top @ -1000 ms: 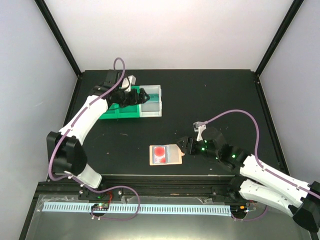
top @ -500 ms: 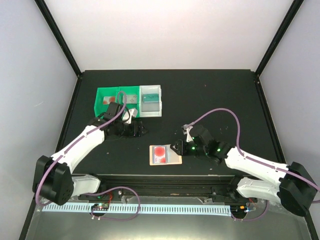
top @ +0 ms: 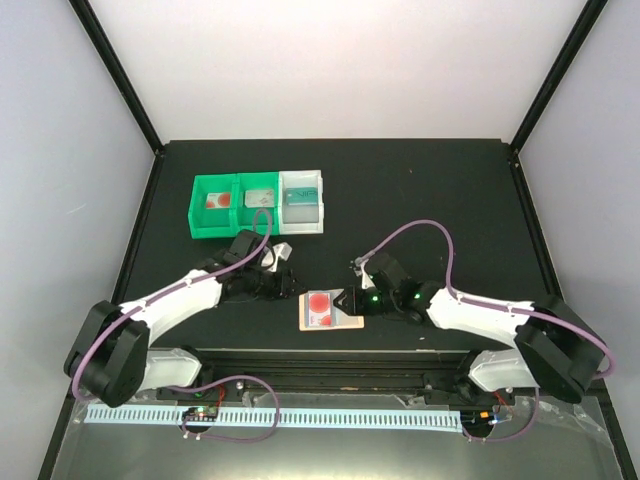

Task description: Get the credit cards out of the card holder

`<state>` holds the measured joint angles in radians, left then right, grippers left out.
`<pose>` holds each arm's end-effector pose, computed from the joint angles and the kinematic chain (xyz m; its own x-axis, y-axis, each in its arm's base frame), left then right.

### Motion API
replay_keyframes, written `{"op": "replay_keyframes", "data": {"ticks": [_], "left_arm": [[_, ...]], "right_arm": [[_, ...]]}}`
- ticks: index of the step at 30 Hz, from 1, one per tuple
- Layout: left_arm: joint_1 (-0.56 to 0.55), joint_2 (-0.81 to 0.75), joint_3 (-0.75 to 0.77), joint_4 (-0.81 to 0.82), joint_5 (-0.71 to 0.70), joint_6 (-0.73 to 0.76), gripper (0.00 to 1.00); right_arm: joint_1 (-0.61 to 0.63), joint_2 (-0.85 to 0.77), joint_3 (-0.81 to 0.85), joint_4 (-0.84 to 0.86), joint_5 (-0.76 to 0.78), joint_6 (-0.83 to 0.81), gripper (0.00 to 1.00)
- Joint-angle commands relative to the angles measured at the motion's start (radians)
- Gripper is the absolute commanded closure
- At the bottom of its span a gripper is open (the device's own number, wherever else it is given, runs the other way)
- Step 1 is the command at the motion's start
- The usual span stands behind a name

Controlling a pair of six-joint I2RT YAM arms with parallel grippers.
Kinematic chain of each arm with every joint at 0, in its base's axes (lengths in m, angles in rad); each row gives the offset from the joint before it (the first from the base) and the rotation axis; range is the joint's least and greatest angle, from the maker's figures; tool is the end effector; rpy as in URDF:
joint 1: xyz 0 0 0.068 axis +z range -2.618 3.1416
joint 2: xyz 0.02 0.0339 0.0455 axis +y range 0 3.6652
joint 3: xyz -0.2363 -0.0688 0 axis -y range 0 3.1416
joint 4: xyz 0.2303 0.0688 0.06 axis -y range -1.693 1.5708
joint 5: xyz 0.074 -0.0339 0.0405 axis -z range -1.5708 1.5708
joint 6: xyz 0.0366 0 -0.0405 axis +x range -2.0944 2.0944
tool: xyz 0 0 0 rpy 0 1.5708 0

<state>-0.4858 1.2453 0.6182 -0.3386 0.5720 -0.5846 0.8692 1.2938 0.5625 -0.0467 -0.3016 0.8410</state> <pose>0.1904 -0.1229 0.1647 -0.9734 -0.0107 -0.2287 0.1531 0.7121 -0.6852 0.1495 0.1937 0.1552 -0.9474 -0.0185 -0.3195 -0.2397 0.7027 0.6699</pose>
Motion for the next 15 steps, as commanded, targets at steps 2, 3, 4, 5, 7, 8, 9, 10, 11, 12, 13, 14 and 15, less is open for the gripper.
{"op": "replay_keyframes", "data": {"ticks": [2, 3, 4, 5, 7, 8, 9, 10, 11, 12, 13, 14, 15], "left_arm": [[-0.04, 0.07, -0.028, 0.143, 0.035, -0.041, 0.66], [-0.047, 0.083, -0.032, 0.154, 0.034, -0.041, 0.71], [-0.051, 0.096, -0.038, 0.165, 0.03, -0.045, 0.75], [-0.055, 0.107, -0.042, 0.176, 0.028, -0.05, 0.78], [-0.061, 0.134, -0.052, 0.206, 0.032, -0.054, 0.85], [-0.064, 0.144, -0.056, 0.216, 0.031, -0.056, 0.88], [-0.067, 0.154, -0.06, 0.225, 0.028, -0.058, 0.89], [-0.069, 0.164, -0.064, 0.229, 0.023, -0.058, 0.91], [-0.071, 0.176, -0.066, 0.235, 0.022, -0.06, 0.92], [-0.072, 0.184, -0.071, 0.241, 0.021, -0.063, 0.92], [-0.075, 0.191, -0.073, 0.247, 0.021, -0.066, 0.92], [-0.077, 0.196, -0.074, 0.247, 0.018, -0.068, 0.92], [-0.08, 0.199, -0.072, 0.246, 0.012, -0.067, 0.91]], "right_arm": [[0.003, 0.065, -0.019, 0.08, -0.018, 0.009, 0.74], [0.003, 0.077, -0.018, 0.084, -0.018, 0.008, 0.74], [0.004, 0.087, -0.019, 0.092, -0.018, 0.009, 0.74], [0.004, 0.096, -0.021, 0.103, -0.018, 0.012, 0.74], [0.003, 0.112, -0.03, 0.13, -0.024, 0.017, 0.75], [0.004, 0.119, -0.031, 0.138, -0.026, 0.019, 0.75], [0.003, 0.129, -0.032, 0.147, -0.028, 0.018, 0.75], [0.004, 0.142, -0.03, 0.153, -0.031, 0.017, 0.75], [0.003, 0.15, -0.027, 0.155, -0.032, 0.014, 0.75], [0.004, 0.159, -0.024, 0.157, -0.034, 0.011, 0.75], [0.004, 0.167, -0.023, 0.159, -0.034, 0.01, 0.75], [0.004, 0.174, -0.021, 0.16, -0.033, 0.01, 0.75], [0.003, 0.179, -0.022, 0.165, -0.033, 0.01, 0.75]]}}
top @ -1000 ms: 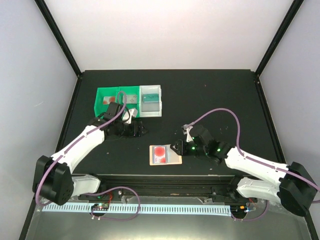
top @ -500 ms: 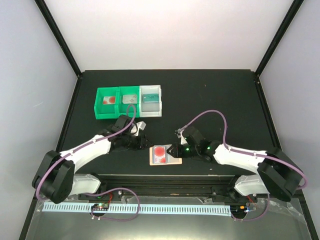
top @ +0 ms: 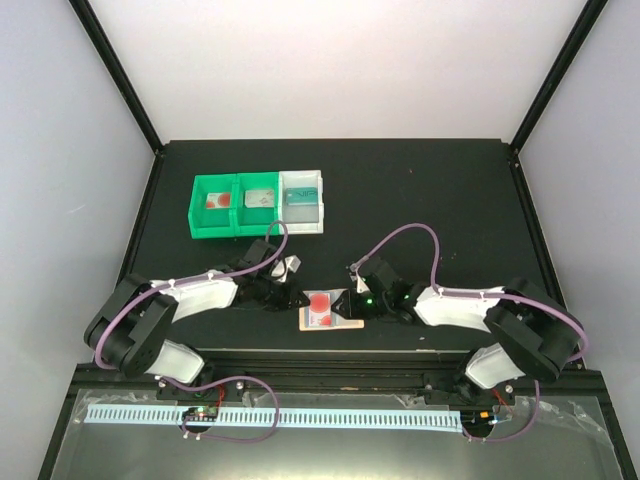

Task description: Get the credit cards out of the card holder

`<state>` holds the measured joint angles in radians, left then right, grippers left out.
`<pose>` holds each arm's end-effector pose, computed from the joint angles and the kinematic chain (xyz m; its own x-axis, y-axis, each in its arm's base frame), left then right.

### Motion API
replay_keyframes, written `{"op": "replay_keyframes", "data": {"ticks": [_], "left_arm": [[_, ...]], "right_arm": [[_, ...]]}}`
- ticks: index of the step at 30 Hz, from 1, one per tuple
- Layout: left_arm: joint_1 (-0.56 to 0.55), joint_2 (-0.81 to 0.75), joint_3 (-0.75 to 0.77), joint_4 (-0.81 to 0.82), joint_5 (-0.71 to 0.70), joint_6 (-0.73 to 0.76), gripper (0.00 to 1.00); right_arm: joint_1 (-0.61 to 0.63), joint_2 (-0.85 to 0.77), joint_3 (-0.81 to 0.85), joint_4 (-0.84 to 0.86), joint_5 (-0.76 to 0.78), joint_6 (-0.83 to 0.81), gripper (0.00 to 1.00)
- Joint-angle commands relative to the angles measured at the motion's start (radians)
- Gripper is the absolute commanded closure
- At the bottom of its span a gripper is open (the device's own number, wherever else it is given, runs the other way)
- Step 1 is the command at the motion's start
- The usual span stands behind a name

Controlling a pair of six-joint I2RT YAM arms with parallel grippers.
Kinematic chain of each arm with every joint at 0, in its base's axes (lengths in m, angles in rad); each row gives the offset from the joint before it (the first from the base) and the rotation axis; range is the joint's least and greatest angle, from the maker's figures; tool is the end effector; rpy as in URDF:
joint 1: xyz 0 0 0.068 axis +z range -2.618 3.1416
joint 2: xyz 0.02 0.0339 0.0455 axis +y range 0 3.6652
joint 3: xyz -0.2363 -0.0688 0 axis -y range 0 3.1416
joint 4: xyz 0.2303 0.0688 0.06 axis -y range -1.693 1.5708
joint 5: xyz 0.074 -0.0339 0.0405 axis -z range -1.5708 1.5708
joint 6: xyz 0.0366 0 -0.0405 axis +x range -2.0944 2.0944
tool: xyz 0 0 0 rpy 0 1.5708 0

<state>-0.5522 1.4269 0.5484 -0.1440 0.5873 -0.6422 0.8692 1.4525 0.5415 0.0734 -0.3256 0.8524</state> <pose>0.1884 -0.1399 0.1192 -0.9907 0.0247 -0.1341 0.1114 0.7143 -0.6909 0.1546 0.2011 0.1222 -0.9645 -0.0363 -0.2615 -0.2062 0.7222 0.6603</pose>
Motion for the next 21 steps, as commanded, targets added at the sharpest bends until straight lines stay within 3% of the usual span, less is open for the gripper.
{"op": "replay_keyframes", "data": {"ticks": [1, 13, 21], "left_arm": [[-0.016, 0.018, -0.002, 0.045, -0.011, -0.009, 0.91], [-0.046, 0.01, 0.004, -0.003, -0.05, -0.027, 0.81], [-0.049, 0.042, 0.01, 0.005, -0.04, -0.025, 0.86]], "right_arm": [[0.004, 0.025, -0.002, 0.048, -0.009, 0.0, 0.75], [0.003, 0.106, 0.014, 0.1, -0.033, -0.015, 0.78], [0.002, 0.154, 0.041, 0.109, -0.039, -0.027, 0.8]]}}
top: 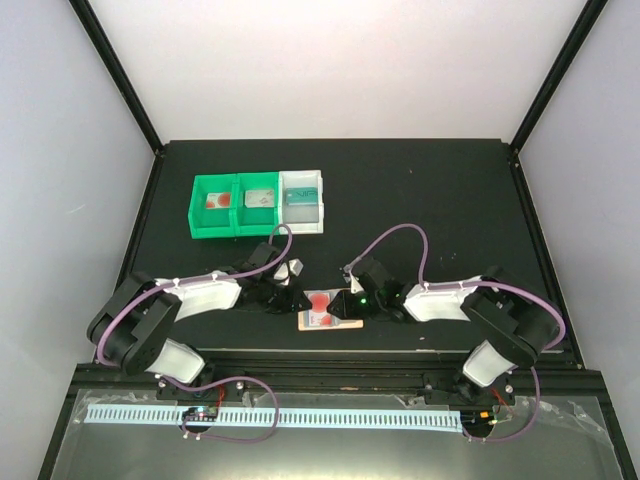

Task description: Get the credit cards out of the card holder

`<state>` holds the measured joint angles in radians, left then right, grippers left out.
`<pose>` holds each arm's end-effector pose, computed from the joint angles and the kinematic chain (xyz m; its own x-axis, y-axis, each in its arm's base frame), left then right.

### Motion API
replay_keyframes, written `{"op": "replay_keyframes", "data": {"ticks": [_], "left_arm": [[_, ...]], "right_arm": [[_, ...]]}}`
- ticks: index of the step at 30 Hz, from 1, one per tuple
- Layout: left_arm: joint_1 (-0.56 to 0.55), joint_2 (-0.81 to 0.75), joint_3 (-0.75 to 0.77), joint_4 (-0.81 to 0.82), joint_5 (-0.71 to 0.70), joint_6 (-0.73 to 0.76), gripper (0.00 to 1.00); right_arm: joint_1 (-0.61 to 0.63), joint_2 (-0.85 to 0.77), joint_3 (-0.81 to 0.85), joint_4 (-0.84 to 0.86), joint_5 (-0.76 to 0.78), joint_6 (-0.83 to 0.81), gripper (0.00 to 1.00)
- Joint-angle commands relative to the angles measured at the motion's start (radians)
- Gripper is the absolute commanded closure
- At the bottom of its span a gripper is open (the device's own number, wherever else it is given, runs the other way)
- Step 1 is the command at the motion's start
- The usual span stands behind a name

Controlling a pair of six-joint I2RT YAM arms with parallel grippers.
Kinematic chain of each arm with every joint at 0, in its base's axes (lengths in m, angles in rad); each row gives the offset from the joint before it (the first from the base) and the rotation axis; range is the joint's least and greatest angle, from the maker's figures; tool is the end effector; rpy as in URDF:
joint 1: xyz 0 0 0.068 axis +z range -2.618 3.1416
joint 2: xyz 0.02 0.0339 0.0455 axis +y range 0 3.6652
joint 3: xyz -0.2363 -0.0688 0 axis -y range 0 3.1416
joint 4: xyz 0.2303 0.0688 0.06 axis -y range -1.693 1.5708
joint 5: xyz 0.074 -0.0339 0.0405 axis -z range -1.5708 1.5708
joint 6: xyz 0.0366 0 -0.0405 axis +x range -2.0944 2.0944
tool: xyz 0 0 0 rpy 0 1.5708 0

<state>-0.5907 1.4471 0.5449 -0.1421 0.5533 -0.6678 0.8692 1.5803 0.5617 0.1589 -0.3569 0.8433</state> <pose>0.1832 -0.1460 0.1136 -0.9931 0.0316 -0.1132 0.0996 0.7375 -0.6679 0.1612 0.2105 0.1031 -0.9696 -0.0633 -0.2363 -0.2086 0.7185 0.6635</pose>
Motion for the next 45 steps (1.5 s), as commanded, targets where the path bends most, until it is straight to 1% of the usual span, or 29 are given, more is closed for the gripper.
{"op": "replay_keyframes", "data": {"ticks": [1, 5, 10, 14, 18, 24, 27, 29, 31, 39, 45], "left_arm": [[-0.01, 0.024, 0.015, 0.0, -0.011, 0.004, 0.88], [-0.01, 0.034, 0.02, -0.013, -0.024, 0.02, 0.94], [-0.012, 0.034, 0.011, -0.017, -0.035, 0.024, 0.95], [-0.012, 0.024, 0.009, -0.029, -0.047, 0.029, 0.95], [-0.013, 0.034, 0.017, -0.035, -0.054, 0.044, 0.93], [-0.014, 0.048, 0.026, -0.051, -0.083, 0.062, 0.93], [-0.013, 0.047, 0.023, -0.041, -0.083, 0.059, 0.94], [-0.012, 0.047, 0.022, -0.037, -0.084, 0.057, 0.94], [-0.012, 0.048, 0.024, -0.036, -0.084, 0.056, 0.94], [-0.012, 0.047, 0.036, -0.045, -0.08, 0.054, 0.94], [-0.013, 0.022, 0.044, -0.04, -0.062, 0.038, 0.92]], "right_arm": [[0.002, 0.031, 0.023, 0.027, -0.007, -0.019, 0.8], [0.002, 0.044, 0.003, 0.054, -0.009, -0.003, 0.82], [0.001, 0.033, -0.015, 0.069, -0.011, 0.003, 0.84], [0.002, 0.017, -0.016, 0.069, -0.008, 0.005, 0.94], [0.001, -0.014, -0.033, 0.067, 0.016, 0.013, 0.99], [-0.027, -0.039, -0.07, 0.079, 0.001, 0.019, 0.99], [-0.035, -0.046, -0.077, 0.081, -0.006, 0.015, 0.96], [-0.038, -0.048, -0.078, 0.081, -0.009, 0.012, 0.96], [-0.043, -0.048, -0.08, 0.084, -0.015, 0.009, 0.99], [-0.075, -0.093, -0.108, 0.08, -0.011, 0.013, 0.99], [-0.084, -0.15, -0.129, 0.063, -0.008, 0.006, 0.99]]}}
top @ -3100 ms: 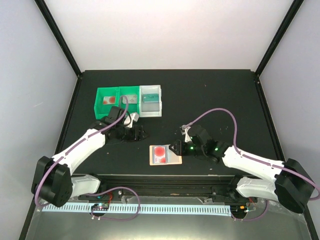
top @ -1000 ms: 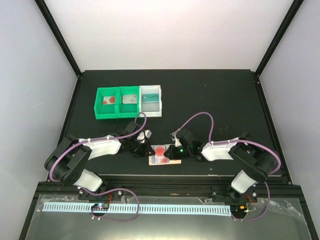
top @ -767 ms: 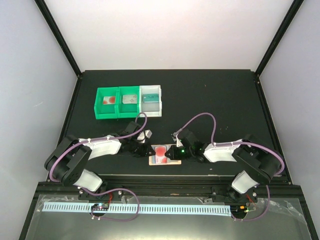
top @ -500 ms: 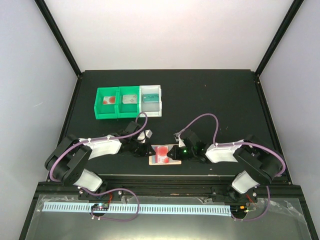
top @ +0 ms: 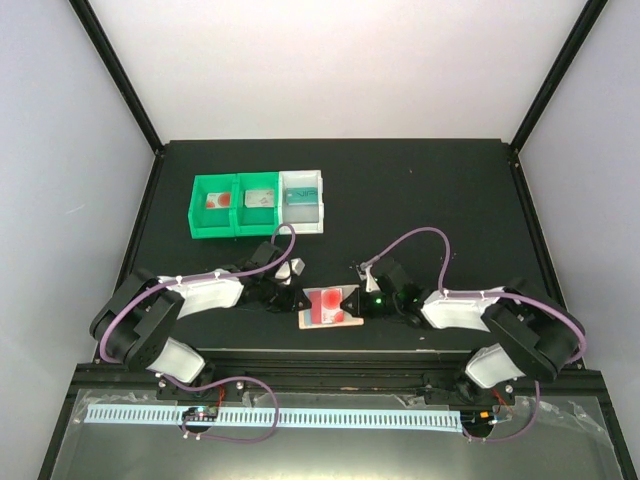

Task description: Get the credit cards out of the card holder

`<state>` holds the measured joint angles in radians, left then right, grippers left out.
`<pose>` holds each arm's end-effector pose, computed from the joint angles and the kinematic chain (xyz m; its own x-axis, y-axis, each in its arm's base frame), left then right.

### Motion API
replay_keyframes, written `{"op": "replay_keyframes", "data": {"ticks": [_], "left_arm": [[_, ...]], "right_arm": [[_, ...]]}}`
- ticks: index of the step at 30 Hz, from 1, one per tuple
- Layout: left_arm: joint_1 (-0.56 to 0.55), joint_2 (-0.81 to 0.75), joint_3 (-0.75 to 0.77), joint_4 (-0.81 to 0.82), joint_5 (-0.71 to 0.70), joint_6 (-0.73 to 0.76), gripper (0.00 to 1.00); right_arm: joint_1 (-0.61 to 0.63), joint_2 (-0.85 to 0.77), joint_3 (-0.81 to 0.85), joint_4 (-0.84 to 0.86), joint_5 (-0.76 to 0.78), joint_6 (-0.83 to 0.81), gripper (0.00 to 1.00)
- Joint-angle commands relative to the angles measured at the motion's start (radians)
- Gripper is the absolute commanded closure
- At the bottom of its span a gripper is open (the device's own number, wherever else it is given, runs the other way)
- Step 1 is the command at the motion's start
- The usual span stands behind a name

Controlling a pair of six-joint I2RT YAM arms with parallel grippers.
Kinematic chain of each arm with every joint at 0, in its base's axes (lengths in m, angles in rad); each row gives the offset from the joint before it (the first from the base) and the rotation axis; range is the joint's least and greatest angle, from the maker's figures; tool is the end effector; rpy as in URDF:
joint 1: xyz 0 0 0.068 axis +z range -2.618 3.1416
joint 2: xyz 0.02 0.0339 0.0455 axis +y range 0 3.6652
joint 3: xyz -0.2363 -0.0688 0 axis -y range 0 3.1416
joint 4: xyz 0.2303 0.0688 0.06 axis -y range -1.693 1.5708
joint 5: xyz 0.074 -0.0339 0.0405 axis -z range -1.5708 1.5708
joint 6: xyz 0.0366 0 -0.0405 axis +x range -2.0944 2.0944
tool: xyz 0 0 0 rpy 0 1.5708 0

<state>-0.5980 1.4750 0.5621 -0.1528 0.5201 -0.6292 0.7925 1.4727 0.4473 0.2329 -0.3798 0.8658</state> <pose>0.1855 -0.1484 0.1106 -0.9892 0.0560 -0.1353 0.1300 0.7603 -0.6364 0.1612 0.1829 0.1060 -0.9669 0.0268 -0.2539 -0.1662 0.6886 0.7058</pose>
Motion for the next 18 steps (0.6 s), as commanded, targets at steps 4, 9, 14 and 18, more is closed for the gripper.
{"op": "replay_keyframes", "data": {"ticks": [4, 9, 14, 18], "left_arm": [[-0.005, -0.024, 0.035, -0.033, -0.015, -0.011, 0.89], [-0.008, -0.076, 0.059, -0.066, -0.009, -0.024, 0.78], [-0.007, -0.146, 0.084, -0.094, -0.026, -0.036, 0.67], [-0.008, -0.187, 0.084, -0.094, -0.014, -0.056, 0.61]], "right_arm": [[-0.008, -0.081, -0.018, -0.039, 0.029, -0.023, 0.99], [-0.009, -0.127, -0.018, -0.085, 0.048, -0.025, 0.99], [-0.009, -0.178, -0.012, -0.135, 0.072, -0.024, 0.99], [-0.01, -0.219, -0.011, -0.166, 0.091, -0.017, 0.99]]}}
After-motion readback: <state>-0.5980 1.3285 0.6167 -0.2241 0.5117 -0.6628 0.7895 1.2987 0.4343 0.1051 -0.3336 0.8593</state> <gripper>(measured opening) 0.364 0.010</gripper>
